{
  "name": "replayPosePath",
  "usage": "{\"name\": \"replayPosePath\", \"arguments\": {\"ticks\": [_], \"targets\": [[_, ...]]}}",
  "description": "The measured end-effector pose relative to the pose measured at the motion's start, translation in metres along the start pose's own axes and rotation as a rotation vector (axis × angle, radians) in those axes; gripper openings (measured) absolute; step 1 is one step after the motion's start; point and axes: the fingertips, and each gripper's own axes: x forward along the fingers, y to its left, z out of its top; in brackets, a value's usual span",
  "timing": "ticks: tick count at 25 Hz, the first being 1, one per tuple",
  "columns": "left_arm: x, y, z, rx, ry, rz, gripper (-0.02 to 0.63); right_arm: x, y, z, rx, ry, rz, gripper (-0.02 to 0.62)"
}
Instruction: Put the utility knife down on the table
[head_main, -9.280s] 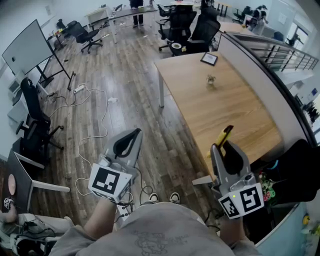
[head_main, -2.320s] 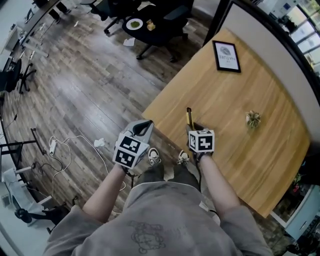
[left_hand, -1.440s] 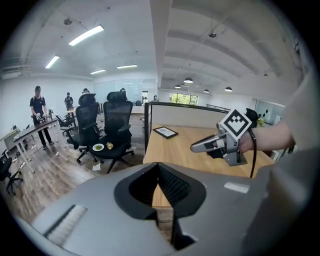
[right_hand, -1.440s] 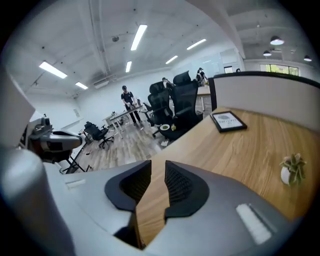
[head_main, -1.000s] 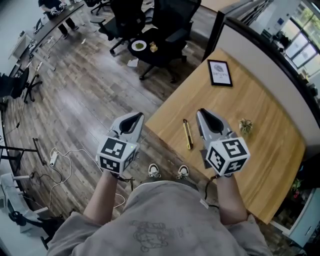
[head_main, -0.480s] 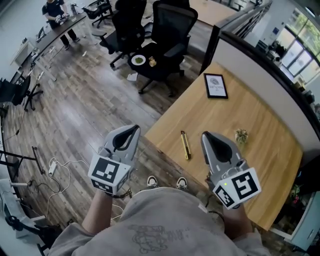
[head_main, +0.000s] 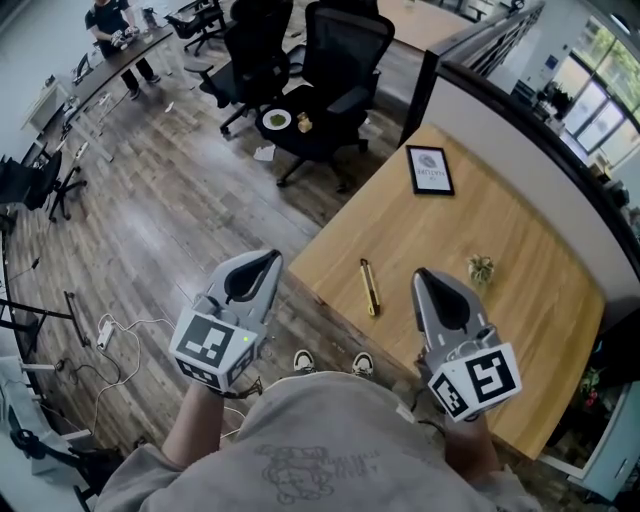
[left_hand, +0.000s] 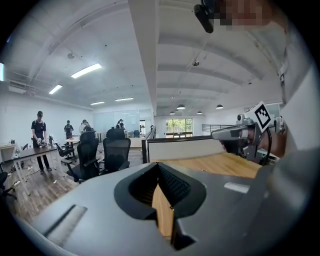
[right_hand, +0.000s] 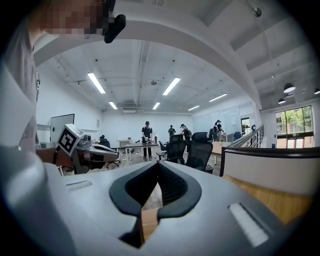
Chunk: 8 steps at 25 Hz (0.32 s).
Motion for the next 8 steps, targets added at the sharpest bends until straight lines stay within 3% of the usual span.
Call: {"name": "replayPosePath", "arguments": {"ticks": [8], "targets": [[0.006,-0.013,0.009,0.006,-0.017,-0.020,0.002,-0.005,-0.009,0.002,-0.020,-0.012,-0.008,0.011]]}}
